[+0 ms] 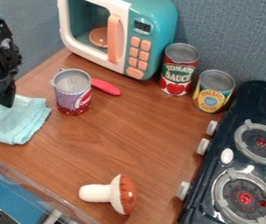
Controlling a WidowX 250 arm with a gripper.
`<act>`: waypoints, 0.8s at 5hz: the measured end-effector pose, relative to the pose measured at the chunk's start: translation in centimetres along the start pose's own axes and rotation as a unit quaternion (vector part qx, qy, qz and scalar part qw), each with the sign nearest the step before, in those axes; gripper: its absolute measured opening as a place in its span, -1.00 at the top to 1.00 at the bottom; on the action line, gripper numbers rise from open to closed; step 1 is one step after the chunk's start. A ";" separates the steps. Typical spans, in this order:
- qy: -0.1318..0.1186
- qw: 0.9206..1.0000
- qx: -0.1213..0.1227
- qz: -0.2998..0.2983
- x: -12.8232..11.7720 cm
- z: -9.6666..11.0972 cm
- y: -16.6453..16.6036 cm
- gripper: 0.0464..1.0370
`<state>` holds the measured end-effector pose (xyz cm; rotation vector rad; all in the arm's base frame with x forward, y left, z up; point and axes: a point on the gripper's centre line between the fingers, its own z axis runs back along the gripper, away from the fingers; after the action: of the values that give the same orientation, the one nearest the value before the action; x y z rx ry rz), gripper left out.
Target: Move the blue cloth to the right edge of the tabletop
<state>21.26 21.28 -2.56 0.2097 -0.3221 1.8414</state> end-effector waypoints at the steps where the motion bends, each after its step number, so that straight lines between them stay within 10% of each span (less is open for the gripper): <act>1: 0.007 1.000 -0.011 -0.019 -1.6 0.3 -0.1 -0.93; 4: 0.050 0.993 -0.038 -0.102 -10.5 3.5 2.0 -0.93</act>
<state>22.31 10.14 -2.70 0.0932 -0.2907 1.6291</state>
